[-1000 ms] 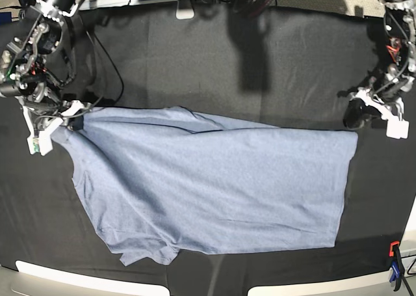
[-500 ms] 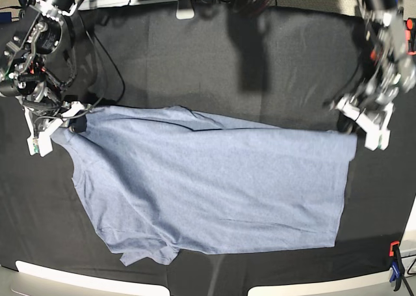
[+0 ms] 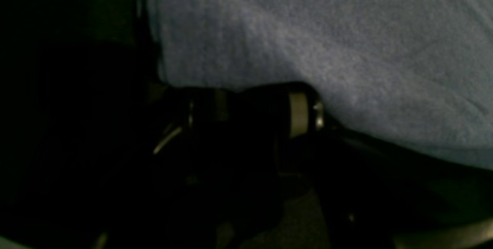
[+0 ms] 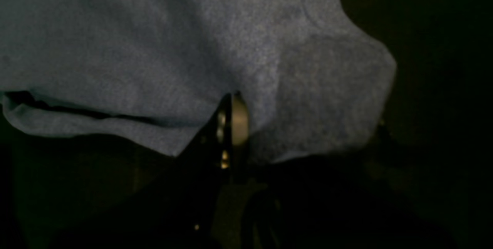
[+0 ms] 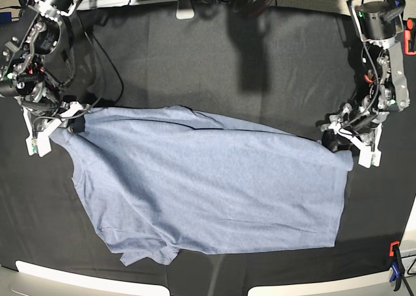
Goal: Layout the t-shirt on the table in an organized manner, then fold the t-shirt properly
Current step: 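Grasp the shirt's other shoulder edge with the right gripper, then pull the shoulder edges apart with both grippers to smooth the shirt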
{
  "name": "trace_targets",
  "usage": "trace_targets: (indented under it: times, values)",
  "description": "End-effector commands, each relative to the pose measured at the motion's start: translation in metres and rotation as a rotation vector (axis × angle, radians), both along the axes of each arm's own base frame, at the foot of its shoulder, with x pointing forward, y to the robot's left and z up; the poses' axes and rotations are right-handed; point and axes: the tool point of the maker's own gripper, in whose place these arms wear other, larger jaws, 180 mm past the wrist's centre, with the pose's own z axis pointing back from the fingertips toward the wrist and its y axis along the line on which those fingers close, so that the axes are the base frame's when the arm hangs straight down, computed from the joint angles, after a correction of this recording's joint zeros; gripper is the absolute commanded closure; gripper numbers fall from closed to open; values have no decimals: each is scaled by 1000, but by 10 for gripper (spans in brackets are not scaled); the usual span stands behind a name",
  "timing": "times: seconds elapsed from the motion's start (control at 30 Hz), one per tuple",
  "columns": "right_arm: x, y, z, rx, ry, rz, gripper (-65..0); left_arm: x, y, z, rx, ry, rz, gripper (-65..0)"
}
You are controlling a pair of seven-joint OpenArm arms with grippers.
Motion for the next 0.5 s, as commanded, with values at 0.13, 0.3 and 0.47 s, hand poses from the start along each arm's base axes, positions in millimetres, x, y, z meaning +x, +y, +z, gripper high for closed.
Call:
trace_targets:
  times: [0.13,0.3,0.47]
  values:
    - [9,-4,17,-11,-59,2,0,15,-6,29,-86,-101,-19,0]
    - [9,-4,17,-11,-59,2,0,-7,-6,41,-151,2,-159,0]
    - [7,-4,15,-14,-46,3,0,-29,15,63,-146,-19,-197,0]
